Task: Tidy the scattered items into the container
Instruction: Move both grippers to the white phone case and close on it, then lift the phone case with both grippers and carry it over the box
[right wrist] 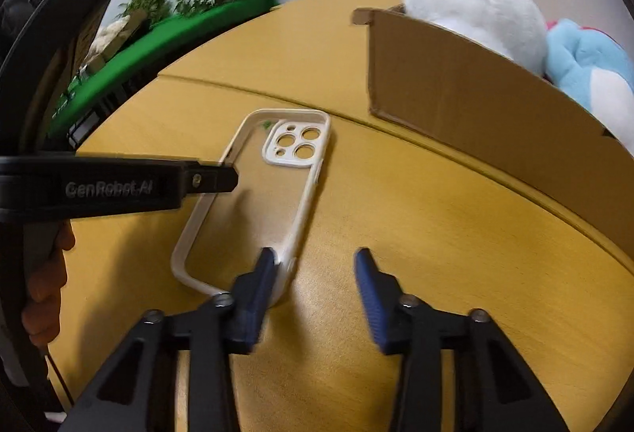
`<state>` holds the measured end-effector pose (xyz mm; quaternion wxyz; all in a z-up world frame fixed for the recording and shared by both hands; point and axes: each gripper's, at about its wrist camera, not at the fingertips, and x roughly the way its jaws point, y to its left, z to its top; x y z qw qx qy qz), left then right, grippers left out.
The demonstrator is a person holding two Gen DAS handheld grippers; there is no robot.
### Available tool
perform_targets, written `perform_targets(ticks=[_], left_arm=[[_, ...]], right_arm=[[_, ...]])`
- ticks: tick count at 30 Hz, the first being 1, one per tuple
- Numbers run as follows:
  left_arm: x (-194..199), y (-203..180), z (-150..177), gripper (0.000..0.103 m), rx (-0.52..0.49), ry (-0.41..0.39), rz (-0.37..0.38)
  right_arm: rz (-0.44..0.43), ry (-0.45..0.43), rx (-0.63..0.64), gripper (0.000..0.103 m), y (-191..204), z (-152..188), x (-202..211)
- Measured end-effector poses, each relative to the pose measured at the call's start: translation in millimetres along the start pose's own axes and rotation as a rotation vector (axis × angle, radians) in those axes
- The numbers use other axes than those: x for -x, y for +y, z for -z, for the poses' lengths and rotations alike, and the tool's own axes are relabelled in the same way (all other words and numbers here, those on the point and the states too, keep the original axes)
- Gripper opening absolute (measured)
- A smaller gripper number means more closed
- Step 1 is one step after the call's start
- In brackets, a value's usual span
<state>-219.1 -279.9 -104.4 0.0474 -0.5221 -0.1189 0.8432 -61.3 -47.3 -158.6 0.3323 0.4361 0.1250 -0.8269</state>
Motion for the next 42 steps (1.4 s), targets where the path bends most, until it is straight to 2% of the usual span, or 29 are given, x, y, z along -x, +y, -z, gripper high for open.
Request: perform_targets(ticks=[1,4,8,12,17,20,21,22,25,29,32,35,37,42], left_arm=[[-1.7,0.5,-0.4,0.01,0.009,0.012,0.004],[-2.8,-8.1,2.9,0.01,-0.012,0.021,0.02],[-3.9,-34.6,17.7,0.009,-0.051,0.041,0.052],[-8.5,-84.8,42.2,0.009,-0.132,0.073,0.136],[-17.3,-148.1,61.4,0.009,-0.243,0.095,0.176],[-21.3,-172.1,64.5,0.009,-0.282,0.114,0.184],[-22.2,-177.3,65.7,0.009,-0.292,0.117,0.182],[-23.0,-181.5,65.7,0.009,-0.3,0.117,0.175],[-27.8,-187.3,52.8,0.008,-0.291,0.119,0.168],[-13.0,-199.0,53.7,0.008,-0.317,0.082,0.181],[17.4,-207.8,41.8,0.008,-0.338,0.015,0.196],[54.0,-223.7,12.6,0.008,-0.369,-0.066,0.222],[68.7,-236.6,-11.0,0.008,-0.402,-0.114,0.231],[96.3,-293.6,-96.1,0.008,-0.493,-0.232,0.257]], right_arm=[[-0.013,0.005,0.002,0.018,-0.9,0.1,0.6],[-0.025,0.01,0.014,0.009,-4.3,5.9,5.4],[-0.021,0.023,0.001,0.009,-17.6,25.3,21.8],[0.0,0.029,-0.032,0.01,-51.1,61.4,54.1],[0.057,0.036,-0.12,0.012,-96.2,93.9,86.2],[0.083,0.023,-0.182,0.029,-120.3,93.6,91.3],[0.095,0.016,-0.189,0.03,-125.1,92.2,92.4],[0.114,0.014,-0.188,0.03,-129.1,92.2,92.3],[0.134,0.005,-0.197,0.012,-138.2,92.5,94.6],[0.142,-0.004,-0.212,0.009,-142.4,93.1,97.8],[0.148,-0.07,-0.224,0.009,-147.2,93.1,126.7],[0.168,-0.177,-0.217,0.009,-152.7,69.4,164.0],[0.186,-0.241,-0.208,0.009,-159.5,42.5,182.9],[0.243,-0.362,-0.197,0.009,-186.5,-37.8,215.5]])
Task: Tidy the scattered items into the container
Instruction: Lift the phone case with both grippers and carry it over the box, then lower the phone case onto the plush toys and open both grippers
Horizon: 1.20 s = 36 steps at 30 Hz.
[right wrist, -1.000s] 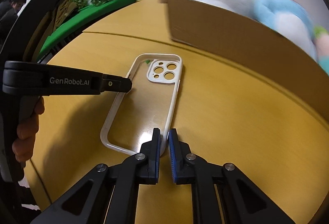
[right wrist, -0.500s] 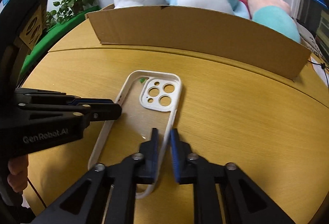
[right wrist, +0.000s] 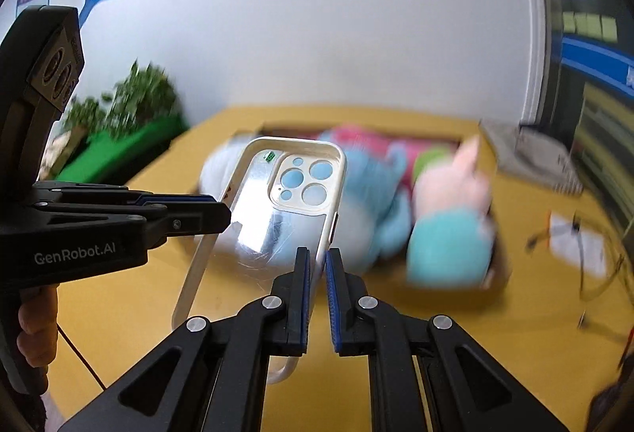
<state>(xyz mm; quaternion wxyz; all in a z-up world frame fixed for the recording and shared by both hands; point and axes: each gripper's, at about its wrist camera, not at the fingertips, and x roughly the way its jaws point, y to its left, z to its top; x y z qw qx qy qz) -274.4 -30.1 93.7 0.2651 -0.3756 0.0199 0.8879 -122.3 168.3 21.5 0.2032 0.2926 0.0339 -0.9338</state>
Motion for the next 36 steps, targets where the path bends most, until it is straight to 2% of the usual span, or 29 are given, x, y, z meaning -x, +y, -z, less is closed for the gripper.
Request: perform_targets(ticks=[2,5,7,10,13,17,21,25,28,29,30,31,32,33,34,35,36], left_arm=[[-13.0,-0.3,-40.8,0.008,-0.029,-0.02,-0.007],[-37.1,3.9,-84.0,0.008,-0.048,-0.018,-0.02],[-65.6,13.7,-110.1,0.008,-0.055,0.008,-0.031],[-109.4,31.3,-130.5,0.009,-0.031,0.068,-0.02],[-160.4,45.0,-139.6,0.009,0.001,0.143,-0.007],[-211.3,53.1,-134.8,0.009,0.032,0.222,0.011],[-226.5,57.6,-120.4,0.011,0.047,0.25,0.042],[-229.8,56.6,-114.3,0.012,0.042,0.252,0.016],[-218.1,57.5,-115.3,0.033,0.046,0.228,-0.006],[-210.3,57.9,-115.0,0.044,0.049,0.213,-0.02],[-197.7,58.4,-114.3,0.05,0.054,0.186,-0.033],[-184.8,58.4,-114.4,0.052,0.055,0.161,-0.041],[-175.1,58.5,-115.2,0.054,0.055,0.143,-0.05],[-157.0,58.0,-112.1,0.059,0.06,0.11,-0.064],[-141.0,57.5,-108.5,0.064,0.067,0.081,-0.069],[-116.6,55.5,-99.5,0.073,0.077,0.038,-0.071],[-96.5,53.0,-90.6,0.08,0.08,0.003,-0.081]], right_arm=[[0.02,-0.031,-0.005,0.009,-12.0,-33.5,-5.9],[0.044,-0.038,-0.012,0.009,-27.6,-81.6,-32.5],[0.049,-0.018,-0.025,0.009,-39.1,-107.9,-59.7],[0.055,0.032,-0.039,0.009,-60.9,-128.7,-98.2],[0.056,0.1,-0.059,0.008,-83.3,-135.3,-141.1],[0.07,0.192,-0.077,0.007,-107.0,-123.7,-185.9],[0.069,0.269,-0.092,0.007,-119.3,-100.4,-209.6],[0.081,0.278,-0.076,0.007,-118.1,-91.6,-213.0],[0.069,0.277,-0.094,0.008,-123.4,-90.7,-210.1],[0.065,0.269,-0.104,0.009,-126.5,-89.7,-206.8],[0.065,0.259,-0.11,0.018,-127.8,-88.6,-201.1],[0.062,0.244,-0.111,0.024,-127.6,-87.7,-191.8],[0.055,0.225,-0.112,0.042,-126.3,-87.0,-181.4],[0.047,0.199,-0.113,0.069,-124.3,-86.3,-166.8],[0.054,0.165,-0.112,0.084,-121.5,-85.1,-148.7],[0.066,0.127,-0.11,0.1,-118.5,-83.5,-130.0],[0.068,0.101,-0.106,0.101,-115.3,-81.6,-115.0]])
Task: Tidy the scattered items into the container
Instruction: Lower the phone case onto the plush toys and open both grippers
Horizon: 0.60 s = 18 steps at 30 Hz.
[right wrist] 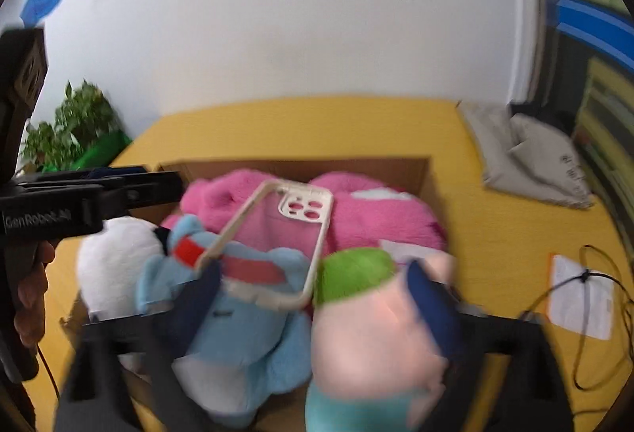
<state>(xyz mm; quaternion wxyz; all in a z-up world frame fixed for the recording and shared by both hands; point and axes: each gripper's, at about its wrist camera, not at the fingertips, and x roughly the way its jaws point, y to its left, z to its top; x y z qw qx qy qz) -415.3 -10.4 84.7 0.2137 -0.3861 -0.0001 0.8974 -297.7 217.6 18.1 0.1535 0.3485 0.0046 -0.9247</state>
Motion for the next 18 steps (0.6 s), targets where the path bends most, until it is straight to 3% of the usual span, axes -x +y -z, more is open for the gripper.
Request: perform_targets(ticks=[5,8,12,18], left_arm=[[77.2,-14.1,67.1,0.082,0.006,-0.115,-0.076],[97.0,-26.2,116.3,0.082,0.016,-0.109,-0.105],[112.8,-35.3,166.2,0.082,0.055,-0.099,-0.11],[123.6,-41.8,198.5,0.082,0.065,-0.08,-0.111]], right_arm=[[0.018,-0.108,0.064,0.103,23.9,39.1,86.3],[0.048,-0.132,0.061,0.103,38.3,75.5,116.9],[0.128,-0.12,-0.001,0.103,45.5,118.4,131.5],[0.183,-0.078,0.005,0.103,53.0,147.9,136.7]])
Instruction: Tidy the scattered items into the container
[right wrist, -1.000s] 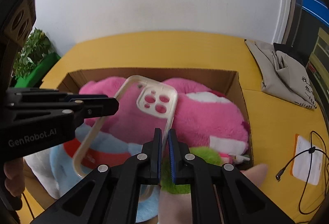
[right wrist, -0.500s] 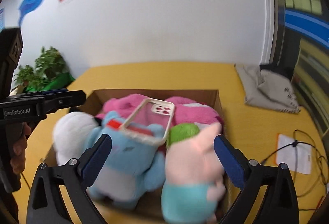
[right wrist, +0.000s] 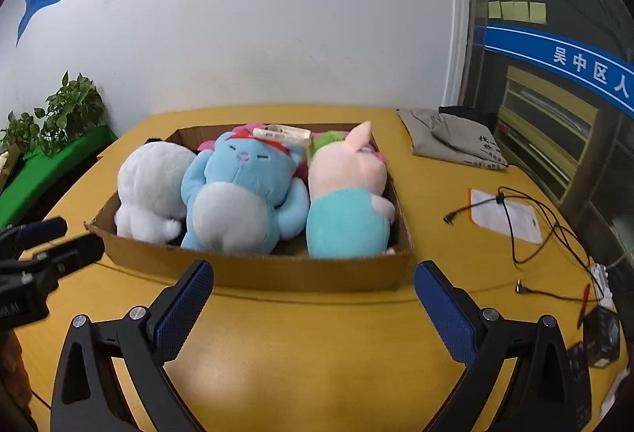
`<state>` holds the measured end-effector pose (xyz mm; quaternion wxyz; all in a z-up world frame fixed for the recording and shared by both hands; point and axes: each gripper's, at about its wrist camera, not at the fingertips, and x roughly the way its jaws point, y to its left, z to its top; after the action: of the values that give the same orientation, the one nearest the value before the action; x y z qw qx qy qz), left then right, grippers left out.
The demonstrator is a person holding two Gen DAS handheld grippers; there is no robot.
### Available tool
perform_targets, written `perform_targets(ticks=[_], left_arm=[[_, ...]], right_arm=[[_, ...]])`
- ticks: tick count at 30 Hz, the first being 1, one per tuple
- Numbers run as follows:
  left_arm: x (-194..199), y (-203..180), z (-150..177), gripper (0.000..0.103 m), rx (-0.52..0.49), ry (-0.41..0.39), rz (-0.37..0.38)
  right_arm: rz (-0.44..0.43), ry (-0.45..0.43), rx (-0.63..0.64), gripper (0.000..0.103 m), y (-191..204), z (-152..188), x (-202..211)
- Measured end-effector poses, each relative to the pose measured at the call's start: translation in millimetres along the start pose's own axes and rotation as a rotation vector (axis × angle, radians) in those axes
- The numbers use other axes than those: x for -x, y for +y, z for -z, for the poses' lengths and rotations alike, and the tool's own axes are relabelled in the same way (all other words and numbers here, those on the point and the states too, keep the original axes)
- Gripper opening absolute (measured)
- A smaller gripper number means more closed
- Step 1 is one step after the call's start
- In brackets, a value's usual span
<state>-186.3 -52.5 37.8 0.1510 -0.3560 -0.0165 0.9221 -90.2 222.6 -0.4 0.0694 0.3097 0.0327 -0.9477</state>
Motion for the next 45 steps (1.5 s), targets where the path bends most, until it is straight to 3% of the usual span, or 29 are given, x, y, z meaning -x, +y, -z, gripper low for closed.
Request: perform_targets(ticks=[10,45], left_arm=[[13.4,2.3,14.7,0.082,0.014,-0.013,-0.017],[2.2,-4.5,13.9,0.082,-0.006,0.008,-0.016]], right_arm=[[0.005,-0.014,0.029,0.103,11.5,8.4,19.0],[0.003,0.002,0.026,0.103,7.6,8.7,9.9]])
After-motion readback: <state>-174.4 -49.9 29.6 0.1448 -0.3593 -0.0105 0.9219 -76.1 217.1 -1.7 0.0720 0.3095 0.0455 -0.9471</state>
